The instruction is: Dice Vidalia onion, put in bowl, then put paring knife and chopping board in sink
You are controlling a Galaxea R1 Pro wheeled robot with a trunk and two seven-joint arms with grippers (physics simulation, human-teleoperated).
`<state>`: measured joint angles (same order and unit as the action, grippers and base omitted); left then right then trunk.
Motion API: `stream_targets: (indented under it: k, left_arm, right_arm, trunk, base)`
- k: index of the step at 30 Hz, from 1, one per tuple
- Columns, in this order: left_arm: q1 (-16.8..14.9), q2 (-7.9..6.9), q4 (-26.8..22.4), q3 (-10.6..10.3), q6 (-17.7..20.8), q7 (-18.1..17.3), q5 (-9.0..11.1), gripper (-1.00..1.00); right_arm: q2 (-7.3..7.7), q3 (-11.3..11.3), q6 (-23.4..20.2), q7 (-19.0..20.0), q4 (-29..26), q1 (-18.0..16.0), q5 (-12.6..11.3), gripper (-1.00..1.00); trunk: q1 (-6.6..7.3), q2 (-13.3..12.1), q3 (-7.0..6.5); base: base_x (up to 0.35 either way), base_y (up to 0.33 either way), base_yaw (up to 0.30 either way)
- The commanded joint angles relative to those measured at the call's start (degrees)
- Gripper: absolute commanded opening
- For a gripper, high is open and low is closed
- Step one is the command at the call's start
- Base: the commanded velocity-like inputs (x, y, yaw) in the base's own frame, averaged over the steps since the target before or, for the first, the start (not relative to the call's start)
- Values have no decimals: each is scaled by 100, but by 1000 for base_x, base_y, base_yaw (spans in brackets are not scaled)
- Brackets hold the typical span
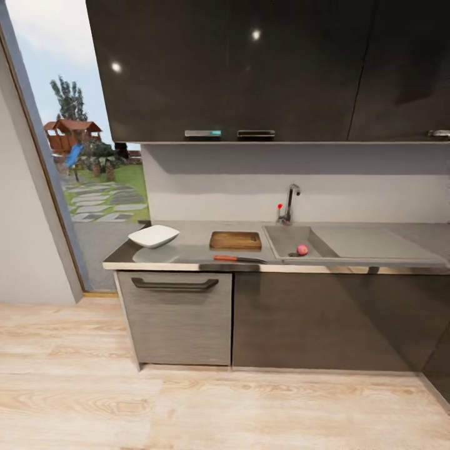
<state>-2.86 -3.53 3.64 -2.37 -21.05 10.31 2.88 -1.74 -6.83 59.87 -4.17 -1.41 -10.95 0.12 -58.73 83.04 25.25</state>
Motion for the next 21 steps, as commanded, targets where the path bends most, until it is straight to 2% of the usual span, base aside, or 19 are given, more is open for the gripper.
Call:
stream_targets:
  k: [1,21]
  left_arm:
    - [-7,1,22,-27,-39,6,28,100]
    - [-9,2,22,-27,-39,6,28,100]
  right_arm:
    - [-2,-12,13,-13,2,-6,5,100]
    - [-4,-12,13,-23,5,-4,14,100]
  trunk:
    - [0,4,3]
    - [0,4,-5]
  base:
    - [0,0,-83]
    - [0,0,-11]
